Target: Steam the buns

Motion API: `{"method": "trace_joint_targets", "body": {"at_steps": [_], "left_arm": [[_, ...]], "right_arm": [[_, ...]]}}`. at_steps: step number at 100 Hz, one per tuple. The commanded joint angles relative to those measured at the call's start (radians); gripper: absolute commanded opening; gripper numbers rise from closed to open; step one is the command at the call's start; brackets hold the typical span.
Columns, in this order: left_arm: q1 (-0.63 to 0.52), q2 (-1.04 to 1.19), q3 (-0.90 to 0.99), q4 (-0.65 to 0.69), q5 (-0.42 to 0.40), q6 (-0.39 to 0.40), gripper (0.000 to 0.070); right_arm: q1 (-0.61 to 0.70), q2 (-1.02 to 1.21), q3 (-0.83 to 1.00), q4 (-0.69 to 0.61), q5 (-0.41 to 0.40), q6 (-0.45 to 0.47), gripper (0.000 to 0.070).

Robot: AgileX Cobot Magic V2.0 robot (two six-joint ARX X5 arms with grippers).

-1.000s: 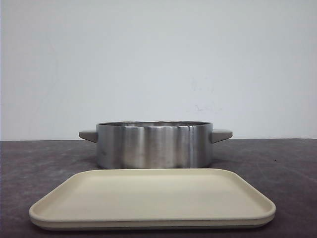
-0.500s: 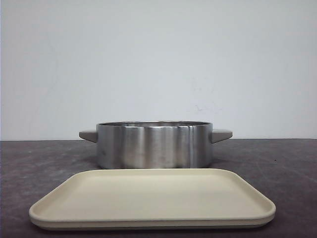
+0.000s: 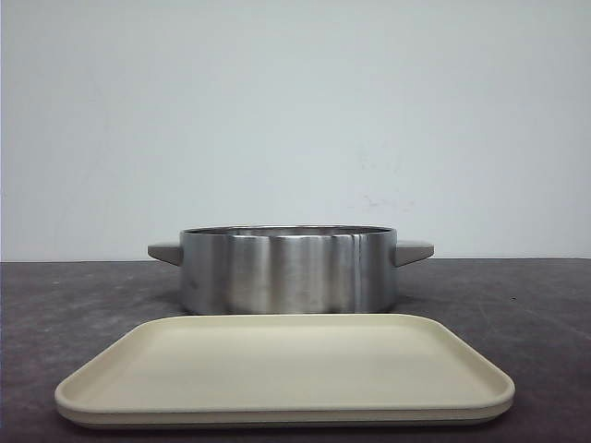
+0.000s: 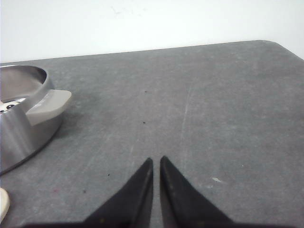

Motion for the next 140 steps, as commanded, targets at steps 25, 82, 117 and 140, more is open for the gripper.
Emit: {"method": "trace_joint_targets", "body": {"at_steps": [25,82,117,140], "left_arm": [[0.449,0.003,-0.303,0.602,0.43,0.07,0.0017],[0.761,-0.212,-0.682,0.613,0.526,0.096,0.0017],[0.796,-0.212,-0.733,0.533,0.39,0.154,0.0017],[0.831,-0.212,-0.733,0.527,0.402,0.256,0.0017]], "right_arm": [[0.001,0.0,-0.004,0.012,0.003,-0.011,0.0018],[0.001,0.0,-0.004,0.011,0.003,-0.011,0.0017],[0.001,0.0,-0.004,0.011,0.003,-0.011,0.0017],[0.001,0.0,-0.004,0.011,0.003,-0.011,0.0017]]}}
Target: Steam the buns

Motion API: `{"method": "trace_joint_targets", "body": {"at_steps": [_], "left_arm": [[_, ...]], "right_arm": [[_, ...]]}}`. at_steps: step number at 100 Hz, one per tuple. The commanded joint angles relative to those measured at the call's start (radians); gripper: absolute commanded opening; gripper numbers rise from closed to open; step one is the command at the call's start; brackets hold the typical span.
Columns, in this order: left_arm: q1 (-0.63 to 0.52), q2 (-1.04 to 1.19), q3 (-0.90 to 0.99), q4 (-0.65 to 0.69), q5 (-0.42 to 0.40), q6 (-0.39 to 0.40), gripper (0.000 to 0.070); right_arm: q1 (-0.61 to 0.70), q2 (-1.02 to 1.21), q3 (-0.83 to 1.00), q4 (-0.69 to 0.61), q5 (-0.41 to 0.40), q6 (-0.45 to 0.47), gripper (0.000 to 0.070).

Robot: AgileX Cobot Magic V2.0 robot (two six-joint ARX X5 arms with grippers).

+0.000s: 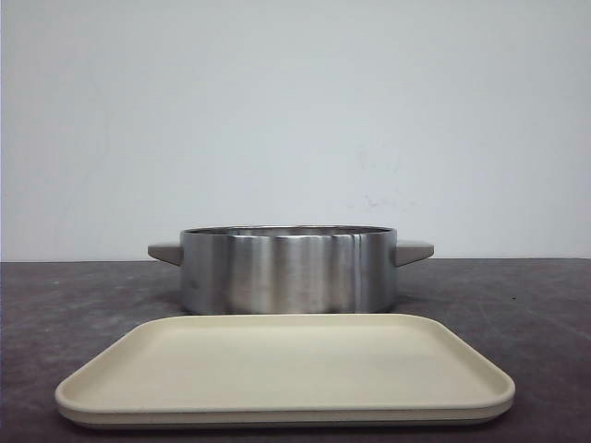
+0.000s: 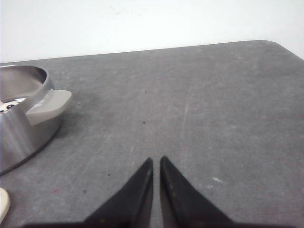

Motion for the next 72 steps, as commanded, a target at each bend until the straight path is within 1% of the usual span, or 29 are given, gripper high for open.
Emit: {"method": "trace_joint_targets", "body": {"at_steps": [1,9,18,72], "left_arm": [[0.011,-0.001,-0.019,-0.01,0.002,0.055,0.0017],[0.023,-0.001,-0.019,-0.008,0.004,0.064,0.0017],[0.024,-0.001,-0.018,-0.003,0.004,0.037,0.0017],[0.024,-0.001,-0.018,-0.003,0.004,0.038,0.0016]], "right_arm": [[0.001,0.0,-0.004,0.011,0.003,-0.011,0.0018],[0.001,0.0,-0.004,0.011,0.003,-0.01,0.0017],[0.001,0.0,-0.004,0.011,0.004,-0.011,0.0017],[0.001,0.0,-0.004,0.011,0.004,-0.011,0.0017]]}}
